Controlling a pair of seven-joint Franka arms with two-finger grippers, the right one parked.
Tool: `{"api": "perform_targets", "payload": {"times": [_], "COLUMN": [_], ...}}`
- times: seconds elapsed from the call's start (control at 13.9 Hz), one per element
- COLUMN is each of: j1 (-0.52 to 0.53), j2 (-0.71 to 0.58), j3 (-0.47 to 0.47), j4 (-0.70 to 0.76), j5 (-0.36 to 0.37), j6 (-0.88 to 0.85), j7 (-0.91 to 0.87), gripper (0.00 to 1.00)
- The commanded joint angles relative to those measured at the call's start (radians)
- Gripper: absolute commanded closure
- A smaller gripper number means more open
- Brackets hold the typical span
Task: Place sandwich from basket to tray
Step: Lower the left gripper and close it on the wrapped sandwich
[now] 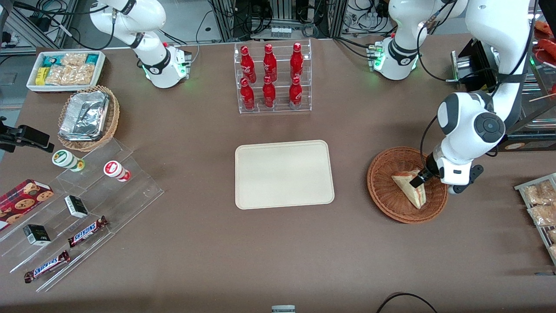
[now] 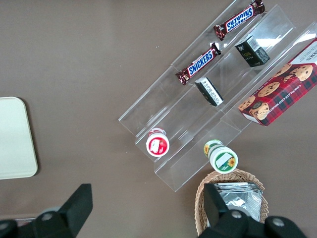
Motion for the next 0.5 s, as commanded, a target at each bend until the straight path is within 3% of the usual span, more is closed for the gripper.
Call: {"api": "perform_targets", "payload": {"times": [0.0,0.36,0.43], "j1": [-0.005,-0.006,-0.006], "j2": [0.039,0.086,0.093], "j3": [-0.004,-0.006,-0.006], "j4": [0.031,0.049,0.051], "j5": [-0.032,-0.036,-0.036], "j6": [0.011,0.013,0.013], "j7": [-0.014,-0.014,-0.014], "gripper": [0.00,0.01,0.23]}}
